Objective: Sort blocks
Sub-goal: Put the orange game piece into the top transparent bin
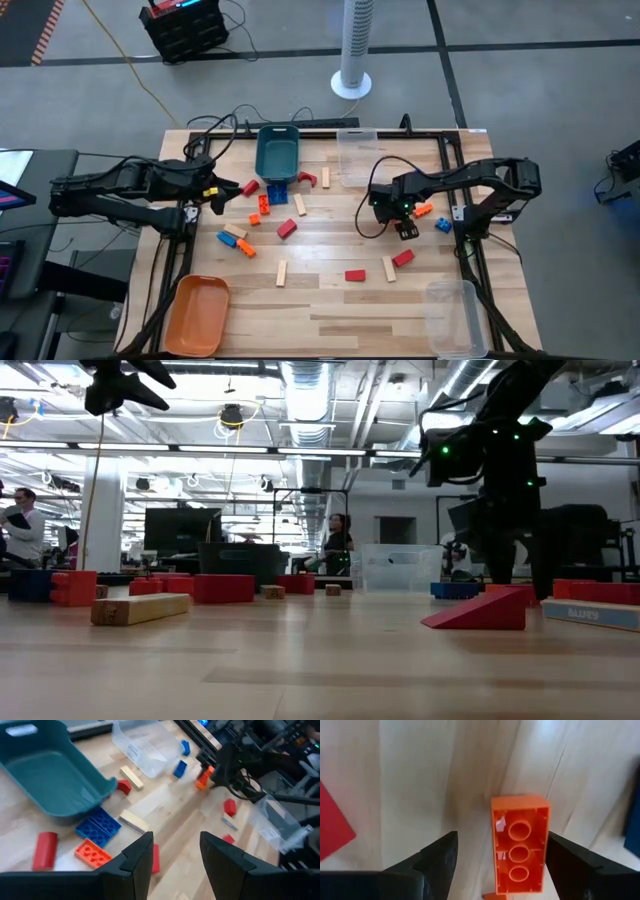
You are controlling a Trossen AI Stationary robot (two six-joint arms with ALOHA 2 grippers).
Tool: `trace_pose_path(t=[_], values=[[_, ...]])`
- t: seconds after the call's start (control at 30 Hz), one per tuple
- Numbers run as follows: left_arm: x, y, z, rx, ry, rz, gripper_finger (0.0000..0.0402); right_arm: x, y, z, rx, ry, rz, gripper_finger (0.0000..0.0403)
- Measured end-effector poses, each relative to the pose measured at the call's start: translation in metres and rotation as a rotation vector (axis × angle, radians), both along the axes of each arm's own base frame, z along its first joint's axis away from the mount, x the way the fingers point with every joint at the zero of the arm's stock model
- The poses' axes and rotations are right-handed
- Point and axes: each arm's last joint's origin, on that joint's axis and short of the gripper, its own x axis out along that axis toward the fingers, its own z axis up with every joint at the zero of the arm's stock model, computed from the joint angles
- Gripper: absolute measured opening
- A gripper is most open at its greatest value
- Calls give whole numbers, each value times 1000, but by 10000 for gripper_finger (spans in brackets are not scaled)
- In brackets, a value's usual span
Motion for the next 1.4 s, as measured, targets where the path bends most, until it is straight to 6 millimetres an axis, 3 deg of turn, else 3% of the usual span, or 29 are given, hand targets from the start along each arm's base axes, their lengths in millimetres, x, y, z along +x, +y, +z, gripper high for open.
trace_pose_path(t=[0.17, 0.33, 0.43, 0.53, 0.73, 0.83, 0.93, 1.13, 1.4], values=[[0, 0, 0, -1, -1, -1, 158, 0, -1, -1, -34, -8, 0, 246], [0, 0, 0, -2, 0, 0, 158, 2, -1, 1, -35, -11, -11, 143], [0, 0, 0, -2, -1, 0, 158, 11, -2, 13, 26, -51, -37, 76], [0, 0, 0, -3, -1, 0, 158, 25, -6, 36, 66, -143, -55, 38], [0, 0, 0, -3, -2, 1, 158, 61, -31, 101, 9, -469, -130, 49], [0, 0, 0, -3, -2, 1, 158, 75, -50, 120, -35, -591, -171, 56], [0, 0, 0, -3, -3, 1, 158, 85, -73, 113, -71, -589, -231, 57], [0, 0, 0, -30, -10, 2, 158, 96, -113, 78, -93, -356, -287, 58], [0, -1, 0, -57, -12, -22, 158, 103, -138, 85, -87, -355, -287, 58]])
